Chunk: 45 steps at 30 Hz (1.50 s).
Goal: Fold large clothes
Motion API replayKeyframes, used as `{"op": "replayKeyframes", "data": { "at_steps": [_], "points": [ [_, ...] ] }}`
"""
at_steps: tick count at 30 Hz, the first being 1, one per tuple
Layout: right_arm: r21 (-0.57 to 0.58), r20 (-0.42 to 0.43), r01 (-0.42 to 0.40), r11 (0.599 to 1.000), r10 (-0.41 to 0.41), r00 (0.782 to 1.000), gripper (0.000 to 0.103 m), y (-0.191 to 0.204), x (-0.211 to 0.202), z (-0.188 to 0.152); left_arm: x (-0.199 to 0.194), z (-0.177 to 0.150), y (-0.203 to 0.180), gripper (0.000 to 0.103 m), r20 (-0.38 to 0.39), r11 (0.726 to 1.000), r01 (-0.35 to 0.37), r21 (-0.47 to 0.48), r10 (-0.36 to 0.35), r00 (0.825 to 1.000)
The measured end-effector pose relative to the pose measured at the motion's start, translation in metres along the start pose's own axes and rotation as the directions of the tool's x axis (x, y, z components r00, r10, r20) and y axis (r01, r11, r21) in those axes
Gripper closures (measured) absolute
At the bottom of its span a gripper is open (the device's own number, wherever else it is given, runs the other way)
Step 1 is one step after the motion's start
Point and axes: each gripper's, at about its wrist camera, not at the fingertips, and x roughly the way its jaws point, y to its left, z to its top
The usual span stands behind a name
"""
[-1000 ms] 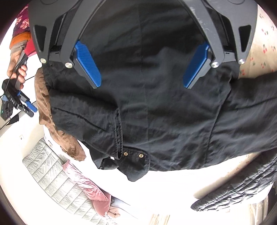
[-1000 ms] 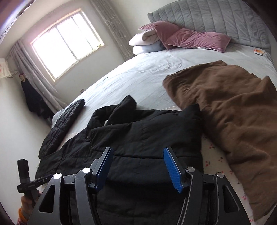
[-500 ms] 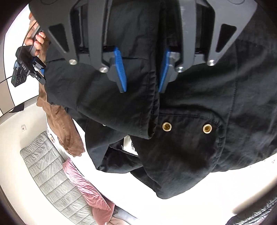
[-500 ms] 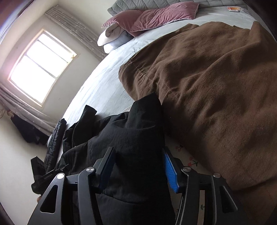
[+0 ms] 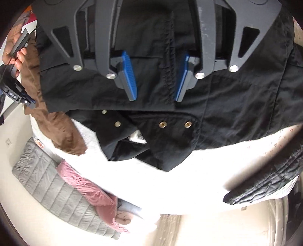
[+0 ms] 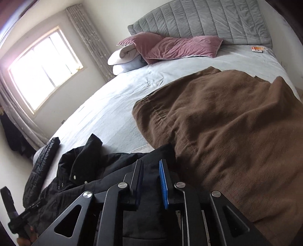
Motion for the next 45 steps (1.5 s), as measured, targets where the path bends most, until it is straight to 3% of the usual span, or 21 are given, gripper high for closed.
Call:
{"op": "replayKeyframes", "data": {
  "at_steps": [4,8,12,15,17,18,21,25,28,33,39,42,45],
  "points": [
    [-0.080,-0.059,-0.021,0.997,0.016,0.998,0.080,0.035,0.023,-0.020,0.027,-0.005,-0.037,0.046,-0.026,0.984,0.138,0.115,-0.136,0.990],
    [-0.145,-0.105,0.107,0.984,-0.122,0.987,0.080,0.029,0.067,-0.050,0.076,-0.031,-0.038,0.046,-0.140,0.981,0.109,0.161,-0.087,0.986],
    [-0.099,-0.082,0.061,0.993,-0.069,0.994,0.081,0.007,0.074,-0.067,0.079,-0.045,-0.029,0.045,-0.098,0.968,0.155,0.195,-0.138,0.986],
    [-0.116,-0.093,0.113,0.987,-0.124,0.988,0.078,0.015,0.062,-0.067,0.069,-0.043,-0.029,0.040,-0.119,0.972,0.139,0.190,-0.117,0.986],
    [-0.111,-0.086,0.112,0.987,-0.122,0.989,0.066,0.022,0.041,-0.069,0.052,-0.044,-0.027,0.032,-0.127,0.972,0.129,0.198,-0.105,0.986],
    [-0.104,-0.076,0.097,0.990,-0.105,0.991,0.055,0.024,0.028,-0.071,0.042,-0.046,-0.025,0.025,-0.130,0.972,0.123,0.199,-0.098,0.987],
    [-0.103,-0.053,0.072,0.992,-0.078,0.996,0.040,0.037,-0.012,-0.079,0.008,-0.054,-0.009,0.022,-0.142,0.977,0.112,0.180,-0.087,0.986],
    [-0.108,-0.057,0.071,0.992,-0.077,0.995,0.027,0.058,-0.061,-0.093,-0.043,-0.061,0.027,0.021,-0.177,0.988,0.063,0.142,-0.038,0.984],
    [-0.128,-0.114,0.090,0.988,-0.105,0.988,0.026,0.076,-0.089,-0.108,-0.080,-0.065,0.064,0.020,-0.208,0.995,0.023,0.092,-0.004,0.978],
    [-0.151,-0.124,0.072,0.986,-0.091,0.988,0.020,0.104,-0.128,-0.134,-0.132,-0.075,0.143,0.011,-0.190,0.998,-0.043,-0.050,0.033,0.981],
    [-0.164,-0.147,0.048,0.985,-0.072,0.986,0.017,0.130,-0.138,-0.156,-0.167,-0.094,0.234,0.010,-0.171,0.965,-0.160,-0.207,0.126,0.977],
    [-0.153,-0.156,0.021,0.988,-0.045,0.987,0.017,0.138,-0.139,-0.165,-0.173,-0.106,0.280,0.010,-0.176,0.946,-0.183,-0.267,0.139,0.975],
    [-0.145,-0.154,0.011,0.989,-0.033,0.988,0.017,0.140,-0.134,-0.174,-0.178,-0.117,0.332,0.010,-0.180,0.902,-0.229,-0.366,0.173,0.968]
  ]
}}
